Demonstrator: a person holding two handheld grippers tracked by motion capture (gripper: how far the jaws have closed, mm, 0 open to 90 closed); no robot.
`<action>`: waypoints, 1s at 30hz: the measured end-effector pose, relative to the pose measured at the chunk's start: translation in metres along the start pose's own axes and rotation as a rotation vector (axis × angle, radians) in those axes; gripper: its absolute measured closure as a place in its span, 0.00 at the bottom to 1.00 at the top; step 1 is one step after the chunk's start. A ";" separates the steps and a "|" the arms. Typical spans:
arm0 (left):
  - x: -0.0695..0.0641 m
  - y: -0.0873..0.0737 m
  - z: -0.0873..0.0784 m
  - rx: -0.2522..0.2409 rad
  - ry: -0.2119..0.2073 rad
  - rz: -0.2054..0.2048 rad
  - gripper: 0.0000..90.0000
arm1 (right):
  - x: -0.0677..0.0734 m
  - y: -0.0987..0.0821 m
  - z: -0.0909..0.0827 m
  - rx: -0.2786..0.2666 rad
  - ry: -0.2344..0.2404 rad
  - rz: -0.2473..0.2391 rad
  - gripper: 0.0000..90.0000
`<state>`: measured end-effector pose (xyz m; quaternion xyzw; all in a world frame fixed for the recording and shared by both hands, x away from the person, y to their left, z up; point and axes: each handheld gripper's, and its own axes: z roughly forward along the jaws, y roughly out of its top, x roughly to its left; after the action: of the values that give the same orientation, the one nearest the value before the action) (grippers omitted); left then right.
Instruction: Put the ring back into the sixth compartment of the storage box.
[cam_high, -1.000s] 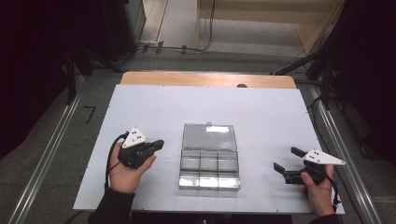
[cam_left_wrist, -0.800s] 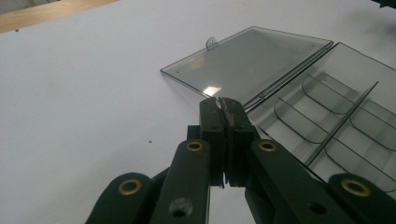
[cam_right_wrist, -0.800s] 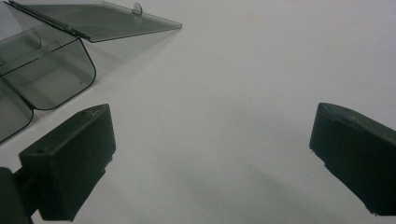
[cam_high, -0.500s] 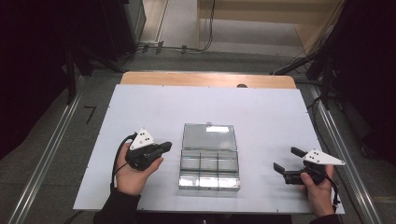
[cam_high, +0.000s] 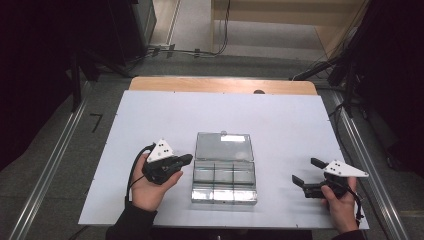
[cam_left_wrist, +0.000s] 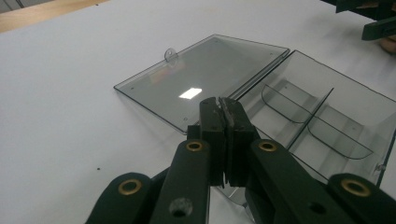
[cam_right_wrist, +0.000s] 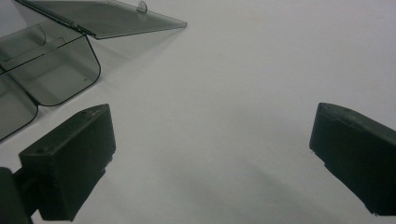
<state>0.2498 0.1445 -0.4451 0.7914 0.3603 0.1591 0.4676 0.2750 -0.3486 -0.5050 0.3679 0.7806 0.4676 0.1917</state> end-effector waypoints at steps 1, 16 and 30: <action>-0.001 0.001 0.000 0.001 -0.004 0.000 0.99 | 0.000 0.000 0.000 0.000 0.000 0.000 0.00; -0.014 0.006 0.006 -0.002 -0.046 0.021 0.99 | 0.000 0.000 0.000 0.002 -0.001 -0.001 0.00; -0.023 0.008 0.012 0.000 -0.073 0.033 0.99 | -0.001 0.000 0.000 -0.003 0.002 0.004 0.00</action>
<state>0.2447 0.1183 -0.4420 0.8024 0.3299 0.1381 0.4778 0.2751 -0.3493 -0.5050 0.3687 0.7792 0.4696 0.1909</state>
